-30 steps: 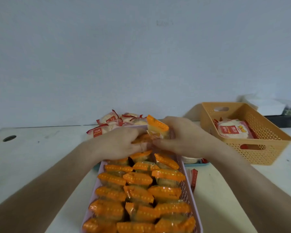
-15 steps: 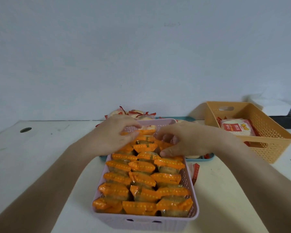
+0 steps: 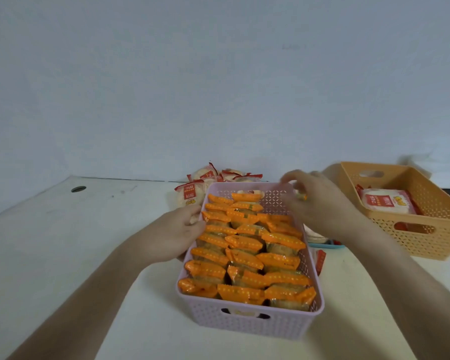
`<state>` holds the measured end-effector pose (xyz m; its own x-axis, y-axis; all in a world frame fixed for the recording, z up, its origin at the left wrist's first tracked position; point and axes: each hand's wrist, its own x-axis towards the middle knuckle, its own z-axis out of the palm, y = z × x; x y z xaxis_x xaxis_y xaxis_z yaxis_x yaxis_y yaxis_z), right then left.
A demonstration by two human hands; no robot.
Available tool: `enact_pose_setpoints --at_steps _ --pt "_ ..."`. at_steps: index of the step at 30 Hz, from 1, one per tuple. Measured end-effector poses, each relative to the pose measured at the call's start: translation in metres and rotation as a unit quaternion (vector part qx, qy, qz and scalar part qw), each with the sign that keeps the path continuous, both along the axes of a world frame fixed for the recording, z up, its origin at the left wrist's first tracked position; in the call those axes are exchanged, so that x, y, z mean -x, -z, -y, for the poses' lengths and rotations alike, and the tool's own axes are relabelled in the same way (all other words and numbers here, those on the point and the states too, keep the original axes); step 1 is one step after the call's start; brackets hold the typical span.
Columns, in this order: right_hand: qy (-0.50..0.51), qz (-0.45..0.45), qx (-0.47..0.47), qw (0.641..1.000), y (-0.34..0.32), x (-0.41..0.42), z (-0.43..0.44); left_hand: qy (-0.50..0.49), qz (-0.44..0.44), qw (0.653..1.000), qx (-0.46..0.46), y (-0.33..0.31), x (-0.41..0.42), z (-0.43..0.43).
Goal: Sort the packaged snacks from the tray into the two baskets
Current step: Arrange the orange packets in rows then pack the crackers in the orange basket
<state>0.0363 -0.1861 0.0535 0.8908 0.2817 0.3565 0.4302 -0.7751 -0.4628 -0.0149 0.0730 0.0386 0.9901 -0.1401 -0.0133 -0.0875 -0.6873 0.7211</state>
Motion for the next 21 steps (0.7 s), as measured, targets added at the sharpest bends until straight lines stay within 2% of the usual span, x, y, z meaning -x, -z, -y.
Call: enact_pose_setpoints --at_steps 2,5,8,12,21 --pt "0.071 -0.067 0.026 0.995 0.004 0.006 -0.001 -0.019 0.027 0.999 -0.023 0.001 0.003 0.004" --pt "0.041 -0.164 -0.075 0.983 0.005 0.020 -0.006 -0.053 0.044 0.996 -0.063 -0.001 0.008 0.007" --pt "0.007 -0.138 -0.125 0.983 0.000 0.033 -0.018 -0.091 0.054 0.990 -0.091 -0.006 0.015 0.000" --pt "-0.030 -0.106 -0.114 0.987 0.003 0.036 -0.054 -0.157 0.050 0.979 -0.120 -0.016 0.022 -0.041" --pt "-0.082 -0.190 -0.165 0.964 0.022 0.042 -0.139 -0.258 0.007 0.955 -0.144 -0.015 0.035 -0.111"
